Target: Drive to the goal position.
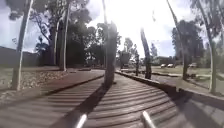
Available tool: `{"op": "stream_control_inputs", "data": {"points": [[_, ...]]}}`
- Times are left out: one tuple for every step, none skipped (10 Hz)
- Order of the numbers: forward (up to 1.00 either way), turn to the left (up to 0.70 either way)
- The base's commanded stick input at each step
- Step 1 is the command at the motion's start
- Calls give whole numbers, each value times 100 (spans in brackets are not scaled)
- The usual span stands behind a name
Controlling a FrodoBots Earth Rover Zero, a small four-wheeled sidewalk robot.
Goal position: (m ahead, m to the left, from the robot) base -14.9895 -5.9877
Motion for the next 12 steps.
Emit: {"op": "stream_control_inputs", "data": {"points": [[0, -70], [0, -70], [0, -70], [0, -70], [0, -70], [0, -70], [0, -70], [0, -70], [0, -70], [0, -70], [0, -70], [0, -70]]}}
